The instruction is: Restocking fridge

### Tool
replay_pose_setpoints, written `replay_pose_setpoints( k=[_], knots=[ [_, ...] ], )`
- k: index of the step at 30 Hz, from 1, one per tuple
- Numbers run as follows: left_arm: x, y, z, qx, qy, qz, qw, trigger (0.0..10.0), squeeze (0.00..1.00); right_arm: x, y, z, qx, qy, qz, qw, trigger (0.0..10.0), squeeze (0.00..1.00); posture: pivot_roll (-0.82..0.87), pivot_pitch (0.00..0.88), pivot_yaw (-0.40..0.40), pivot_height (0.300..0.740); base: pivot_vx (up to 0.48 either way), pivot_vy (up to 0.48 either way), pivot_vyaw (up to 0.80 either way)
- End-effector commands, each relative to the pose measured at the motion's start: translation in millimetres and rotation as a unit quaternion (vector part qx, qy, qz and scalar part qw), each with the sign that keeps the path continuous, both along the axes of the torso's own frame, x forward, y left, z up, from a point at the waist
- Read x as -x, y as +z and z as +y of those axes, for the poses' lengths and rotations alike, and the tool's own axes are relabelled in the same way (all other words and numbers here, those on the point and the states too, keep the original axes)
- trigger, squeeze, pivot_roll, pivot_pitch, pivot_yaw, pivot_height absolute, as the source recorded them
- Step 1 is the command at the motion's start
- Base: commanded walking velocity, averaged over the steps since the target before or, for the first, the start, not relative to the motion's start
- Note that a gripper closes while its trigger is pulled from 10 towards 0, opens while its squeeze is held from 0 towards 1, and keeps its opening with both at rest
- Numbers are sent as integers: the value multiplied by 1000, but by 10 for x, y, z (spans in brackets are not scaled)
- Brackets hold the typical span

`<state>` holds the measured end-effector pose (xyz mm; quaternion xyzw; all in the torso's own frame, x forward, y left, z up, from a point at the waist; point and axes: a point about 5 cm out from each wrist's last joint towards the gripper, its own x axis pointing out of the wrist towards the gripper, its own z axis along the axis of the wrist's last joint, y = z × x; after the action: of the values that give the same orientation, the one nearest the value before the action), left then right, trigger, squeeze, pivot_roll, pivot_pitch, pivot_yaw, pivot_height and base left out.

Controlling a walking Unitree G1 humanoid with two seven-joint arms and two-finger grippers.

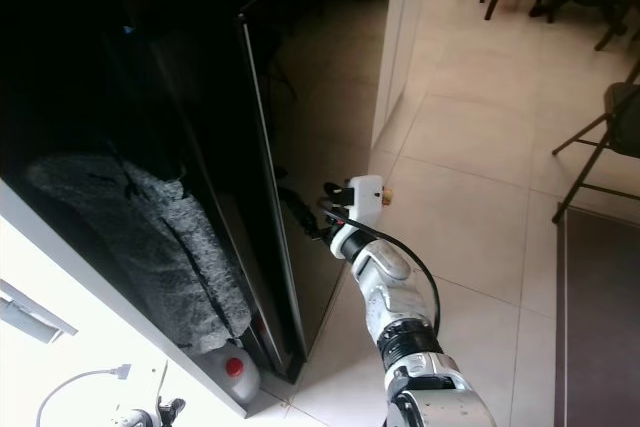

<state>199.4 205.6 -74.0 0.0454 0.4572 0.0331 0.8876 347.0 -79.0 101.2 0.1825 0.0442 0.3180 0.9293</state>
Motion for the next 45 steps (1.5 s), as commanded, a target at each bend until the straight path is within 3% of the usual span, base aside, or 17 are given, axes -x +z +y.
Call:
replay_pose_setpoints(
  k=[1,6,10,14,18,19,21,25,31,35,36,37,38,39,40,42,45],
  knots=[
    [22,-9,23,-4,2,7,1000,10000,0,27,326,594,4,123,-67,990,10000,0,-204,2,34,740,0,0,0],
    [21,-9,22,-3,2,7,1000,10000,0,52,284,592,7,124,-63,990,10000,0,-203,2,34,740,0,0,0],
    [24,-11,20,-3,1,8,1000,10000,0,52,213,427,19,97,-60,993,10000,0,-212,6,34,740,0,0,0],
    [29,-15,16,-3,1,9,1000,10000,0,56,137,145,30,41,-54,997,10000,0,-212,8,30,740,0,0,0],
    [40,-22,8,-2,2,10,1000,10000,0,188,-36,-520,47,-91,-32,994,10000,0,-220,13,26,740,0,0,0],
    [40,-22,8,-2,2,10,1000,10000,0,188,-36,-520,47,-91,-32,994,10000,0,-220,13,26,740,0,0,0],
    [46,-25,7,-2,1,12,1000,10000,0,359,-141,-1019,62,-185,-17,981,10000,0,-230,17,25,740,0,0,0],
    [48,-26,6,-2,-1,13,1000,10000,0,469,-235,-1344,73,-257,4,964,10000,0,-232,18,26,740,0,0,0],
    [52,-29,5,-3,-3,14,1000,10000,0,859,-777,-1959,93,-397,137,903,10000,0,-239,20,24,740,0,0,0],
    [50,-28,5,-4,-2,13,1000,10000,0,1139,-1154,-1980,107,-407,235,876,10000,0,-239,19,24,740,0,0,0],
    [48,-27,6,-5,-1,13,1000,10000,0,1435,-1475,-1877,133,-395,327,848,10000,0,-235,14,24,740,0,0,0],
    [48,-27,6,-5,-1,13,1000,10000,0,1435,-1475,-1877,133,-395,327,848,10000,0,-235,14,24,740,0,0,0],
    [48,-27,6,-7,0,13,1000,10000,0,1731,-1713,-1760,146,-388,400,817,10000,0,-230,9,23,740,0,0,0],
    [49,-27,5,-7,0,13,1000,10000,0,1888,-1815,-1695,159,-379,434,801,10000,0,-223,6,22,740,0,0,0],
    [49,-27,5,-7,0,13,1000,10000,0,1888,-1815,-1695,159,-379,434,801,10000,0,-223,6,22,740,0,0,0],
    [51,-28,7,-8,0,13,1000,10000,0,2240,-2013,-1499,211,-329,501,772,10000,0,-200,3,19,740,0,0,0],
    [51,-26,17,-10,1,13,1000,10000,0,2254,-2038,-1390,213,-305,496,784,10000,0,-206,6,23,740,0,0,0]
  ],
)
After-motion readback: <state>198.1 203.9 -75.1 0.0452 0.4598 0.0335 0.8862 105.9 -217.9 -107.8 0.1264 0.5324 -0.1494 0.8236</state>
